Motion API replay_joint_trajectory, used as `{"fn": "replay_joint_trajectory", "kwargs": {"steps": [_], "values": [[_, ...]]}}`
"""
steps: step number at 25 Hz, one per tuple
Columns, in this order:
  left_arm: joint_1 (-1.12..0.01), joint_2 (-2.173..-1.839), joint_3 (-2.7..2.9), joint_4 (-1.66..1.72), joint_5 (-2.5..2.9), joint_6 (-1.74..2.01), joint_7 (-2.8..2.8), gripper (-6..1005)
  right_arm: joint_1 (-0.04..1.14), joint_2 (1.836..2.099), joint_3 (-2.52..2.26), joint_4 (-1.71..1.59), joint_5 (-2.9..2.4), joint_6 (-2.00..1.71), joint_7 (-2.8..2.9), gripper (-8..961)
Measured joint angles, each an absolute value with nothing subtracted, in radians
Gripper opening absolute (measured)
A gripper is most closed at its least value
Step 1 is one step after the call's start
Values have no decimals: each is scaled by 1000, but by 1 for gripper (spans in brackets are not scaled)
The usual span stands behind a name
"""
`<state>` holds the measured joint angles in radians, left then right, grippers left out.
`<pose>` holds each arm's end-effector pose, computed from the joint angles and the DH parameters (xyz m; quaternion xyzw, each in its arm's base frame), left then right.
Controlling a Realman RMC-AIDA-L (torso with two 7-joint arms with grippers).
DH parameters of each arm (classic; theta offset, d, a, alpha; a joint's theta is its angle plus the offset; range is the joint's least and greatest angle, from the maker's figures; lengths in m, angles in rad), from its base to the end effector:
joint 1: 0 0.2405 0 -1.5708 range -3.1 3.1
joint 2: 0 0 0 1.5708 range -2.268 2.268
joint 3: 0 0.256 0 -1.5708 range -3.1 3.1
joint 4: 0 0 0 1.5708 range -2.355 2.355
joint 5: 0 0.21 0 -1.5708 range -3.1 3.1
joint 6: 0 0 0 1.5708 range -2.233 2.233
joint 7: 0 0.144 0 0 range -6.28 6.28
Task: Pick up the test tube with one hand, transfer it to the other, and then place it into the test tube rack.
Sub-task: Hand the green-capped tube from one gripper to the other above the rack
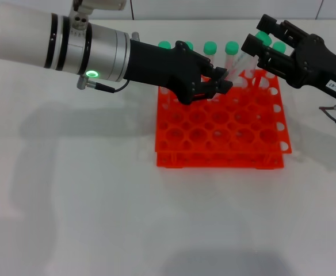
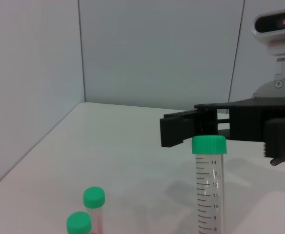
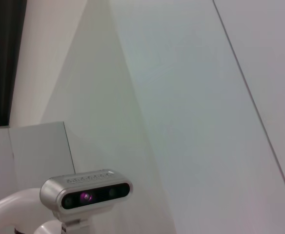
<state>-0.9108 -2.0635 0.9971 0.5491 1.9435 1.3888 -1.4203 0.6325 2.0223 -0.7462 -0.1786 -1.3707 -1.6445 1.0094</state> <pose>-0.1328 0.3964 -0.0483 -0.9835 -0.0538 -0.1674 0.0434 0.2207 0.3434 0.0014 -0.8289 0.1666 0.4982 0.1922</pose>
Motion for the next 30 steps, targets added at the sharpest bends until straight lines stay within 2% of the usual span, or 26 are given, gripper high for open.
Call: {"fn": "replay_joint_trajectory", "kwargs": {"steps": [4, 14, 30], "values": [[-910, -2064, 997, 549, 1944, 1392, -1419, 274, 635, 2020, -753, -178, -1377, -1642, 1014, 766], [-908, -2066, 997, 549, 1940, 1397, -1407, 282, 634, 2021, -768, -178, -1378, -1626, 1020, 297], [-906, -2078, 1041, 596, 1949, 1384, -1501, 294, 629, 2021, -761, -186, -1372, -1625, 1022, 266]]}}
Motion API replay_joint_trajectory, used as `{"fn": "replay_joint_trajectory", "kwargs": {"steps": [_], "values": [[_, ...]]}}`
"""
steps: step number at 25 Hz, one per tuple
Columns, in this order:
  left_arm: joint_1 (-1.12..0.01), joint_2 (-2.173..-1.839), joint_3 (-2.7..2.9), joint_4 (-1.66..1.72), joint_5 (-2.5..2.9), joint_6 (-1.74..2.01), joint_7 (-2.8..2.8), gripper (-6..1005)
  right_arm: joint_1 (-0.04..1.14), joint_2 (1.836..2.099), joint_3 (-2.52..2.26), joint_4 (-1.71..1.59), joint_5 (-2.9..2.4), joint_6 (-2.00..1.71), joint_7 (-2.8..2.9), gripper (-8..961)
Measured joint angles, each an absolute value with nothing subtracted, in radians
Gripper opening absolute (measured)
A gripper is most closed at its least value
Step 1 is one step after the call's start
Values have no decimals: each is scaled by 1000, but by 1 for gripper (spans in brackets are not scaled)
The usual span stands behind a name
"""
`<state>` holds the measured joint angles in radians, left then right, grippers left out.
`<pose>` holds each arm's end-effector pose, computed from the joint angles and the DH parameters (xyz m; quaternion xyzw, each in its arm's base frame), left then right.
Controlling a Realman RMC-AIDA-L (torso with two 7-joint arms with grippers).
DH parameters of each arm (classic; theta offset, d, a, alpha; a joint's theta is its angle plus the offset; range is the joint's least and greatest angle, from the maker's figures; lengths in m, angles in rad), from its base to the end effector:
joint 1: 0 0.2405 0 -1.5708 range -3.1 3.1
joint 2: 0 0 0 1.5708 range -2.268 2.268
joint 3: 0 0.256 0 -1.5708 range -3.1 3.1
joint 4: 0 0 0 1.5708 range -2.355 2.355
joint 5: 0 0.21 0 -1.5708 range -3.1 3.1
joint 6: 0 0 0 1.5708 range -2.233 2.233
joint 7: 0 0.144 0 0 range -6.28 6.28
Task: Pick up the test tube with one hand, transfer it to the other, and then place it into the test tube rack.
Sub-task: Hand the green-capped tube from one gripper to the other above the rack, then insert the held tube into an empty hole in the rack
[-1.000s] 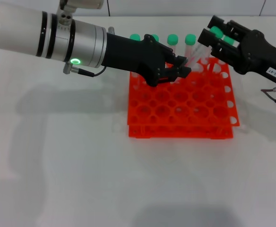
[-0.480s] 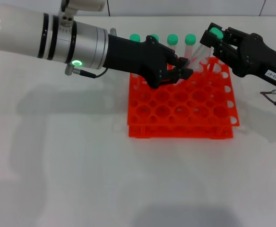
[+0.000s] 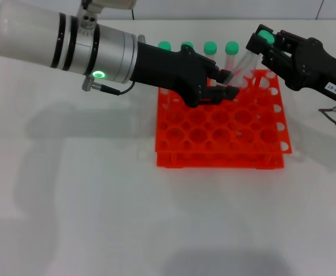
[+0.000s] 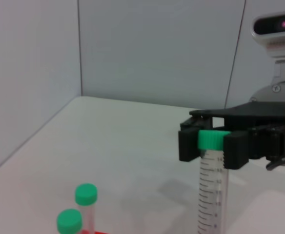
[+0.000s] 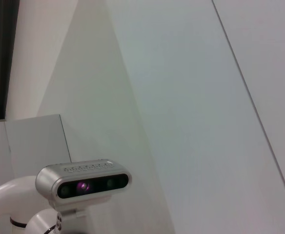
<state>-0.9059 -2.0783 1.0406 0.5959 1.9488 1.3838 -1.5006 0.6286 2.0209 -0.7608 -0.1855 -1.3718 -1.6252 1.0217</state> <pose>-0.1259 0.3937 -0.0529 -0.9847 -0.0682 -0.1565 0.0335 0.2233 0.3441 0.0000 -0.8331 0.1740 0.4887 0.1919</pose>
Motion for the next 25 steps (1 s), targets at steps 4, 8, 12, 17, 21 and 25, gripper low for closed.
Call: {"fn": "replay_joint_trajectory", "kwargs": {"steps": [4, 8, 12, 17, 21, 25], "values": [[-904, -2080, 1086, 629, 1947, 1385, -1558, 297, 629, 2019, -759, -191, -1371, -1622, 1024, 268], [-870, -2079, 1106, 715, 1952, 1393, -1633, 365, 629, 2016, -755, -193, -1370, -1619, 1024, 270], [-779, -2077, 1125, 883, 1964, 1396, -1721, 497, 628, 2012, -755, -203, -1369, -1603, 1026, 271], [-626, -2080, 1119, 1138, 1969, 1434, -1805, 795, 620, 2010, -755, -225, -1369, -1587, 1034, 274], [-490, -2080, 1115, 1267, 1908, 1441, -1795, 884, 616, 2009, -756, -239, -1370, -1578, 1041, 275], [-364, -2080, 1101, 1303, 1804, 1440, -1720, 882, 615, 2000, -759, -249, -1372, -1572, 1052, 277]]}}
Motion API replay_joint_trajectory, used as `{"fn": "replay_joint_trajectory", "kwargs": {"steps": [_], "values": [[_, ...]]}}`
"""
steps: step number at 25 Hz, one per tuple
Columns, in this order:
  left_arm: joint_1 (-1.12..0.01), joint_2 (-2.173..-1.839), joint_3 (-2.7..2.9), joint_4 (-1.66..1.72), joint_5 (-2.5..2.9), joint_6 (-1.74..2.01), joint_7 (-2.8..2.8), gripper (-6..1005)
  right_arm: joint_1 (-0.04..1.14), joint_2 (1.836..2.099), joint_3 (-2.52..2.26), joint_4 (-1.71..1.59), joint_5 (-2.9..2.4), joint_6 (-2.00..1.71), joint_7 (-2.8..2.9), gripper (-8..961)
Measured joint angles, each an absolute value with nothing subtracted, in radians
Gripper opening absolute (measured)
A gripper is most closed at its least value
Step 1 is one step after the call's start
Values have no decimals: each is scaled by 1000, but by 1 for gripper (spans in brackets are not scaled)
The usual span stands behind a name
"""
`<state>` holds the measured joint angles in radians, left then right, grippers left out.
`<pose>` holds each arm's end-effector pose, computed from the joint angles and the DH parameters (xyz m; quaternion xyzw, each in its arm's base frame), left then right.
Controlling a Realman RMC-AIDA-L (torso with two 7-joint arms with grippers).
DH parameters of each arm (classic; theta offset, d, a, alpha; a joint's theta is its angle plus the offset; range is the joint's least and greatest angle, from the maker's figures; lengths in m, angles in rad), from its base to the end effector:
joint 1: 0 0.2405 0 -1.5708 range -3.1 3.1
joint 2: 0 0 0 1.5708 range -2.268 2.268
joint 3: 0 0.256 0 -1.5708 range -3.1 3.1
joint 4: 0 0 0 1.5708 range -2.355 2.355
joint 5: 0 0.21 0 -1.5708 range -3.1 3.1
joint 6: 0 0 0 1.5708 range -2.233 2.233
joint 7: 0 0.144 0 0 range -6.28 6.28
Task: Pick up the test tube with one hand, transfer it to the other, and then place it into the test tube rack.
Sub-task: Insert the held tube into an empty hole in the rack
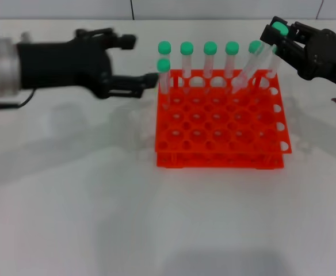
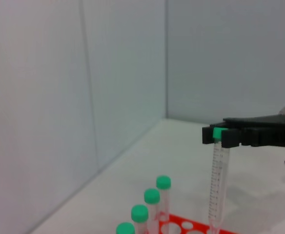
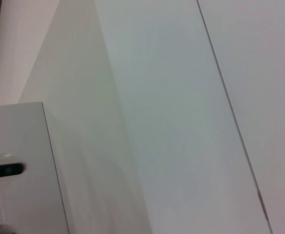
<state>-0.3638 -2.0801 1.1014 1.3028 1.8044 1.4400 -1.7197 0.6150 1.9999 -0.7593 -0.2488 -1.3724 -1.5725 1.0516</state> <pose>-0.1820 0.3387 0.0461 -0.9551 -0.1132 -0.2028 0.1839 0.2319 0.3559 0.0161 -0.8390 0.1720 0.4660 0.2220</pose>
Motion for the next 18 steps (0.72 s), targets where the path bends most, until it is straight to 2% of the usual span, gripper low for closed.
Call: {"fn": "replay_joint_trajectory", "kwargs": {"steps": [6, 11, 18], "values": [[-186, -2084, 1070, 1247, 1679, 1437, -1531, 879, 616, 1997, -765, -301, -1378, -1541, 1071, 280], [-151, -2084, 1014, 1136, 1656, 1457, -1442, 879, 620, 1998, -770, -329, -1380, -1507, 1071, 282], [-135, -2085, 937, 1002, 1653, 1496, -1336, 879, 656, 2014, -831, -372, -1375, -1450, 1072, 285]]}}
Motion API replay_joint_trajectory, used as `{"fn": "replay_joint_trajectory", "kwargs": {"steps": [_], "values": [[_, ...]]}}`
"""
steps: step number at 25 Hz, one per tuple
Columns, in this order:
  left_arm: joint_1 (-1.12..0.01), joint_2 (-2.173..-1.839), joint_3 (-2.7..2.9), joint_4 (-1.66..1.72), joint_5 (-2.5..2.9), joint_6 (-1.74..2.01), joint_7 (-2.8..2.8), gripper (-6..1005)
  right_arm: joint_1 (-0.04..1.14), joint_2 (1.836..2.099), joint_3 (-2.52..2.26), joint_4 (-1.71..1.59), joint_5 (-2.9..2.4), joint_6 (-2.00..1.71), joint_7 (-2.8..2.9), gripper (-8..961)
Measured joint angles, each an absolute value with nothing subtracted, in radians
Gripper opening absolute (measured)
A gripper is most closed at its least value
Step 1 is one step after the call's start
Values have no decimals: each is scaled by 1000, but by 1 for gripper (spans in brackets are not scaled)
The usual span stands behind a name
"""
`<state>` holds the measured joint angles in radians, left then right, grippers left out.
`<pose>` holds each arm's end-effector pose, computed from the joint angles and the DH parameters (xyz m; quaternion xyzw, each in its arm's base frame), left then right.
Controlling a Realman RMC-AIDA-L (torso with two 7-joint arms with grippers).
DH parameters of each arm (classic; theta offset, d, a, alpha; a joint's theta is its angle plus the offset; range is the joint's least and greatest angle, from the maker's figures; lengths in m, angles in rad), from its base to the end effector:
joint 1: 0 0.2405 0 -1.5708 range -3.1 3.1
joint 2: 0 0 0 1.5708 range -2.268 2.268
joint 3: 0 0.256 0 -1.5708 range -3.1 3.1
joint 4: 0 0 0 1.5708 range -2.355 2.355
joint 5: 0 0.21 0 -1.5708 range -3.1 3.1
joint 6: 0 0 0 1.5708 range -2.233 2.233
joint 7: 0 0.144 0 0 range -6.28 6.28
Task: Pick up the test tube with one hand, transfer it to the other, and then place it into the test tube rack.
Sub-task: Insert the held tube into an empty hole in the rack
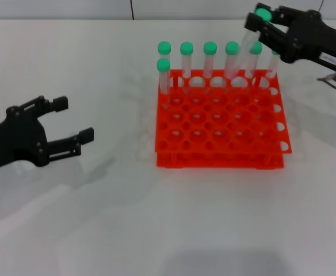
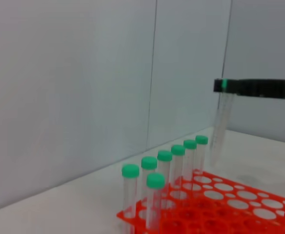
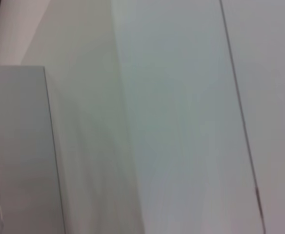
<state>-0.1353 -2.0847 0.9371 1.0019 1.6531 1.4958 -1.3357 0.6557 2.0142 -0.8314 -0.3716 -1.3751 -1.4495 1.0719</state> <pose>-0.2968 0.2720 0.0435 -0.9140 -0.1879 -0.2553 0.2531 0.2109 0.3826 0.0165 -0.8649 0.1341 0.4207 0.2388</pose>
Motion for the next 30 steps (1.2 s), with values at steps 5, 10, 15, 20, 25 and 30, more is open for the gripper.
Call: {"fn": "replay_joint_trajectory", "kwargs": {"steps": [5, 10, 15, 20, 25, 30], "values": [[-123, -2085, 924, 940, 1647, 1497, -1273, 879, 701, 2026, -881, -362, -1366, -1411, 1046, 287], [-119, -2084, 892, 891, 1636, 1498, -1245, 879, 742, 2028, -1002, -320, -1261, -1365, 997, 289], [-119, -2083, 868, 857, 1630, 1512, -1223, 879, 757, 2028, -1162, -320, -1140, -1311, 979, 291], [-116, -2082, 863, 845, 1629, 1514, -1221, 879, 768, 2028, -1283, -323, -1055, -1260, 978, 293], [-110, -2083, 846, 837, 1629, 1520, -1216, 879, 772, 2028, -1361, -330, -985, -1219, 977, 296], [-110, -2084, 842, 818, 1629, 1522, -1207, 879, 775, 2028, -1435, -344, -936, -1159, 977, 298]]}}
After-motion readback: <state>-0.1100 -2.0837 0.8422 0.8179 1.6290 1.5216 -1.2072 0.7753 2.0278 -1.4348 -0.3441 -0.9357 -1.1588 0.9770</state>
